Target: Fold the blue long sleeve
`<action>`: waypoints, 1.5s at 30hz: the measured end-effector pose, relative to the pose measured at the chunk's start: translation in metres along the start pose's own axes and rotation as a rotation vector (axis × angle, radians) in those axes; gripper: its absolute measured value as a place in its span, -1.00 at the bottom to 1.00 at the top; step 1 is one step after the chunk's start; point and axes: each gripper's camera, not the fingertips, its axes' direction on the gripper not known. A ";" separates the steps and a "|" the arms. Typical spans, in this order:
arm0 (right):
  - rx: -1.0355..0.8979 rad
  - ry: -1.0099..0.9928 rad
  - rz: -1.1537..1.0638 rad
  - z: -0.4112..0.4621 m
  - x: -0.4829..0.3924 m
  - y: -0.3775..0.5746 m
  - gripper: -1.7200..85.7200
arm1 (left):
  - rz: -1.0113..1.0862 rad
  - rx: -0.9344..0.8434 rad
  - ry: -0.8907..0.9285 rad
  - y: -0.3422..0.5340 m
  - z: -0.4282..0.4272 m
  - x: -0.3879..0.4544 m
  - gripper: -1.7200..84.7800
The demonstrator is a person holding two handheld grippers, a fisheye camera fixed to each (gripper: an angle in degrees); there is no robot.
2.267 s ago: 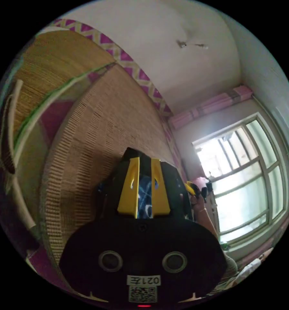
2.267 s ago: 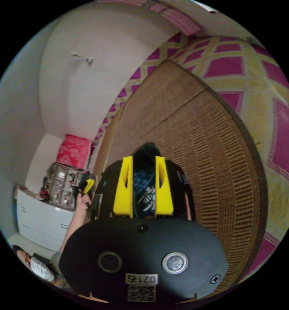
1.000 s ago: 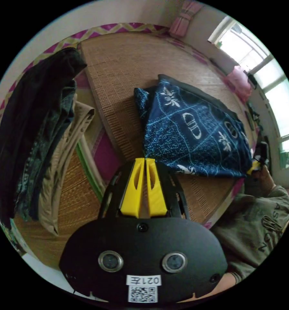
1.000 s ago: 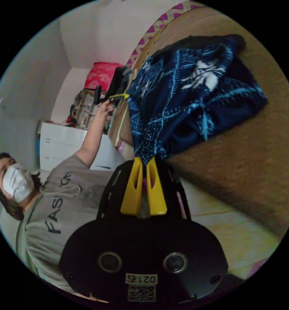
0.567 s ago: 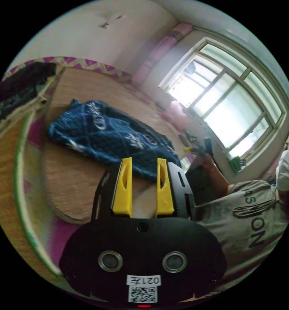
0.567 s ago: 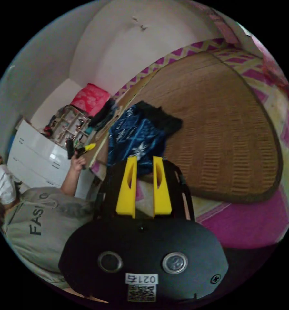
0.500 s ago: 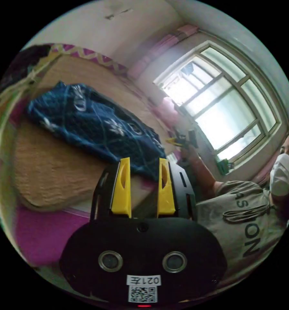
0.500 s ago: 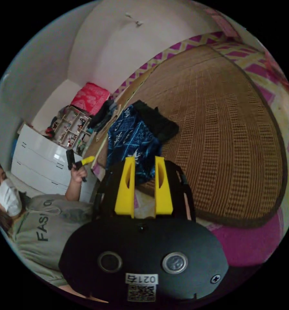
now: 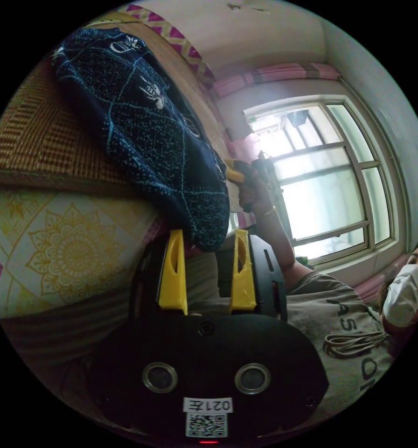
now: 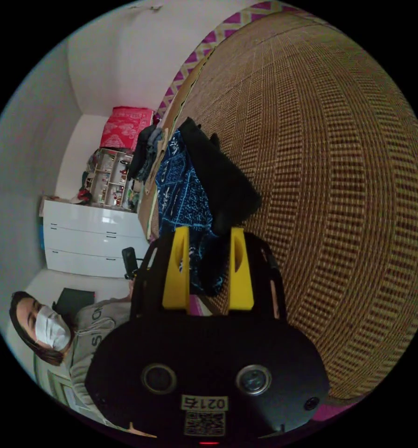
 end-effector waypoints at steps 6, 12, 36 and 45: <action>0.004 -0.064 0.001 0.016 0.000 -0.016 -0.75 | -0.008 -0.108 0.066 0.004 0.003 0.009 -0.78; 0.034 -0.243 0.013 0.021 0.002 -0.018 -0.89 | -0.049 -0.071 0.295 0.014 -0.026 -0.004 -0.97; 0.050 0.084 -0.146 0.233 -0.246 -0.318 -0.68 | -0.214 0.707 0.196 -0.119 -0.325 -0.095 -0.86; -0.087 0.388 -0.769 0.337 -0.371 -0.177 -0.97 | 0.227 0.328 -0.478 -0.178 -0.197 0.025 -0.80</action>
